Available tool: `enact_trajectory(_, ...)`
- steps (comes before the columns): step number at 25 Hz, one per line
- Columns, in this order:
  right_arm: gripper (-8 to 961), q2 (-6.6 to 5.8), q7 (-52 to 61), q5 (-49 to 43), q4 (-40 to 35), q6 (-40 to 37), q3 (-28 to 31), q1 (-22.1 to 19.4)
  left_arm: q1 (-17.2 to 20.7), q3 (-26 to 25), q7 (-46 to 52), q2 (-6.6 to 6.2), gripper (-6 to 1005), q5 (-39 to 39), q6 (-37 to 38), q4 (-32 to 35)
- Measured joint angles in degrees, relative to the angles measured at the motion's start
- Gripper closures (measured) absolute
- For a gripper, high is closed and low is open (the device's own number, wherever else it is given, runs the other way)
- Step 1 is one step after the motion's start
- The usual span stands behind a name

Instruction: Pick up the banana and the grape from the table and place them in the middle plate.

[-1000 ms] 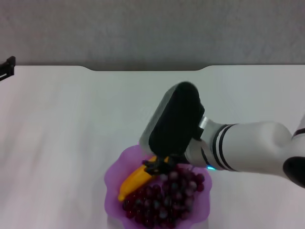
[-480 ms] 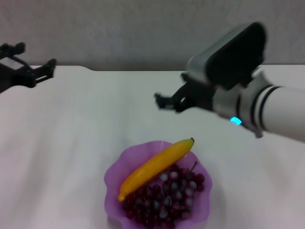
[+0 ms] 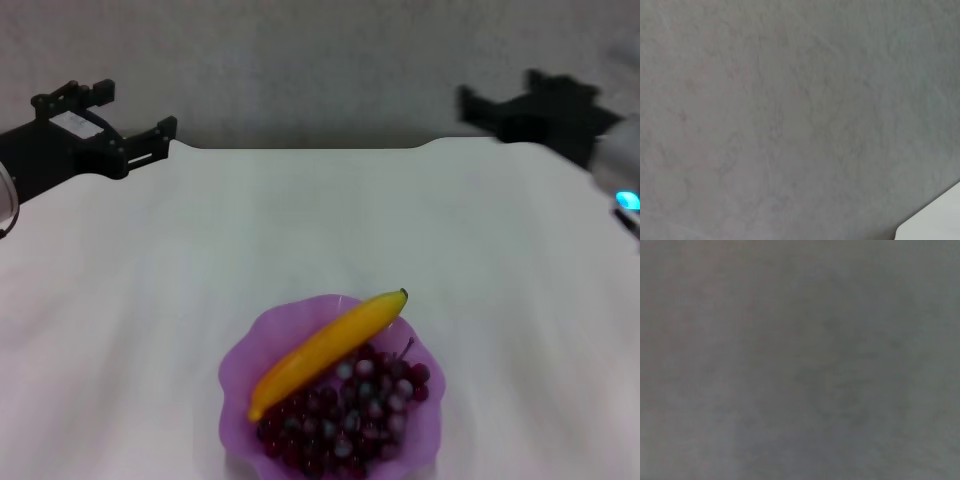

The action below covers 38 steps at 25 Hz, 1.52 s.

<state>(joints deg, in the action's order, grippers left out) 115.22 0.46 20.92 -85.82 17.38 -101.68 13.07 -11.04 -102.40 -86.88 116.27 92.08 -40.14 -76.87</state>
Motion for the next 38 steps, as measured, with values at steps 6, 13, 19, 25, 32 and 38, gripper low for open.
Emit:
enact_trajectory(6,84,0.01,1.56,0.0,3.67,-7.96,4.94,-4.93,0.33,0.01,-0.03,0.0,143,-1.46,-0.87,-0.01)
enact_trajectory(13,86,0.08,6.29,0.0,11.45,-22.14,6.0,-9.24,1.33,0.04,-5.04,0.13,142,-7.06,-5.67,0.75)
enact_trajectory(19,87,0.09,9.58,0.01,17.78,-29.3,4.74,-9.84,5.32,2.01,-21.41,0.22,143,-23.82,-9.89,2.72)
enact_trajectory(25,87,0.14,10.37,0.09,19.67,-33.8,2.77,-10.56,8.33,5.07,-32.76,0.28,142,-33.56,-9.71,3.64)
enact_trajectory(32,87,0.19,11.11,0.09,22.24,-40.04,0.68,-11.37,9.05,6.08,-35.88,0.22,142,-36.96,-9.37,5.1)
enact_trajectory(38,87,0.18,10.64,-0.3,23.17,-41.02,-0.48,-11.65,8.98,4.94,-33.38,-0.04,142,-38.05,-2.71,5.62)
